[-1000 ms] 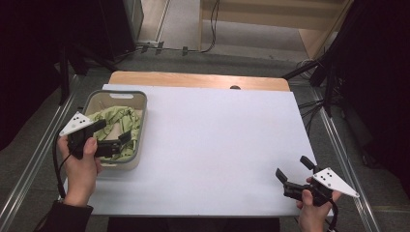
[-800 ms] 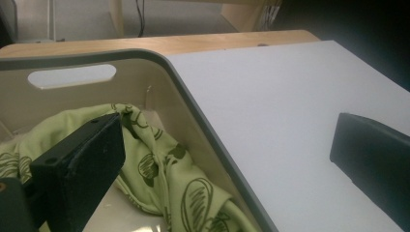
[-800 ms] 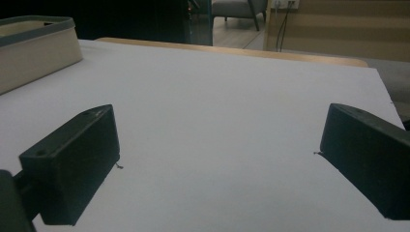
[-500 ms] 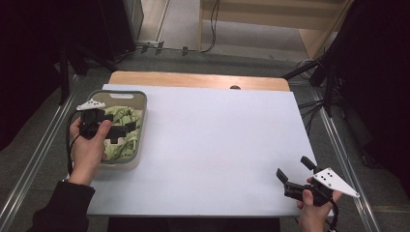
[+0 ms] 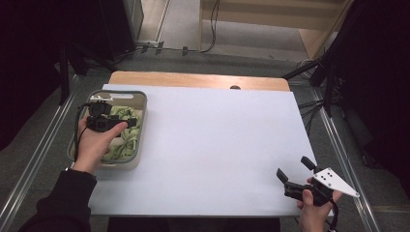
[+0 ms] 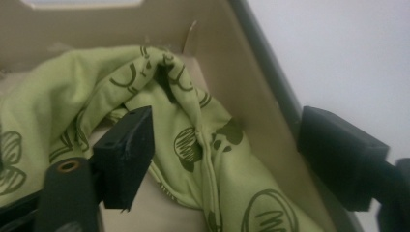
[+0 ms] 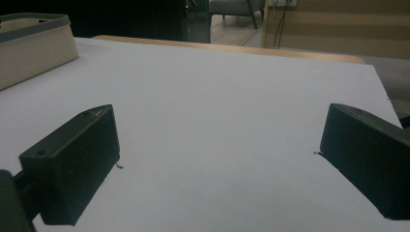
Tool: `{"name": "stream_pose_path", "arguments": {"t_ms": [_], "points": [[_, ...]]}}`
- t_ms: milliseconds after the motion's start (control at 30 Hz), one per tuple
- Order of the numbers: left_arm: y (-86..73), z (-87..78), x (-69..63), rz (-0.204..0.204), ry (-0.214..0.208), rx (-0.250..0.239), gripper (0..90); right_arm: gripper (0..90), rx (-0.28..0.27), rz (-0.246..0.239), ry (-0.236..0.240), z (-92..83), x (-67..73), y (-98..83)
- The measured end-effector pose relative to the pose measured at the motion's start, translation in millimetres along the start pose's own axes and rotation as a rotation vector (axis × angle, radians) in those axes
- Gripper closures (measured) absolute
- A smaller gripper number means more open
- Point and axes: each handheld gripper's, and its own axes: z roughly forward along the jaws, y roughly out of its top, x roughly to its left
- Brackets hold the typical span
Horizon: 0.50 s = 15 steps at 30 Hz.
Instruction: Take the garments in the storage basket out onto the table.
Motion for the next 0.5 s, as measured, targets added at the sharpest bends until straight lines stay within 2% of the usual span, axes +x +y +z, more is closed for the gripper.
{"name": "stream_pose_path", "arguments": {"t_ms": [100,133,167,200,233,267,300,333,367,400,500], "points": [[1.0,10.0,-3.7,0.023,0.032,0.066,28.9,0.0,0.003,0.004,-0.014,0.4,-1.1,-0.4],[1.0,10.0,-3.7,0.023,0.032,0.066,30.5,0.0,0.004,0.006,-0.014,0.4,-1.4,-0.6],[2.0,16.1,-4.4,0.023,0.079,0.107,32.4,0.0,0.005,0.008,-0.014,0.5,-1.5,-0.9],[2.0,16.1,-4.4,0.023,0.079,0.107,33.2,0.0,0.006,0.010,-0.016,0.6,-1.8,-1.0],[2.5,22.1,-3.7,0.022,0.084,0.145,33.2,0.0,0.010,0.013,-0.018,0.5,-1.8,-1.2],[2.5,22.1,-3.7,0.022,0.084,0.145,33.1,0.0,0.010,0.011,-0.021,0.7,-2.1,-1.2],[2.6,25.1,-3.6,0.024,0.086,0.164,33.1,0.0,0.014,0.012,-0.025,1.0,-2.0,-1.3],[2.7,30.8,-3.2,0.023,0.085,0.203,33.0,0.0,0.020,0.010,-0.032,1.6,-2.1,-1.5],[2.7,30.8,-3.2,0.023,0.085,0.203,32.4,0.0,0.024,0.015,-0.033,2.0,-2.0,-1.8],[2.8,33.3,-2.5,0.025,0.084,0.223,31.5,0.0,0.025,0.014,-0.033,2.3,-2.5,-2.2],[3.5,39.1,1.8,0.002,0.104,0.249,30.0,0.0,0.031,0.015,-0.038,3.0,-3.0,-2.7]]}}
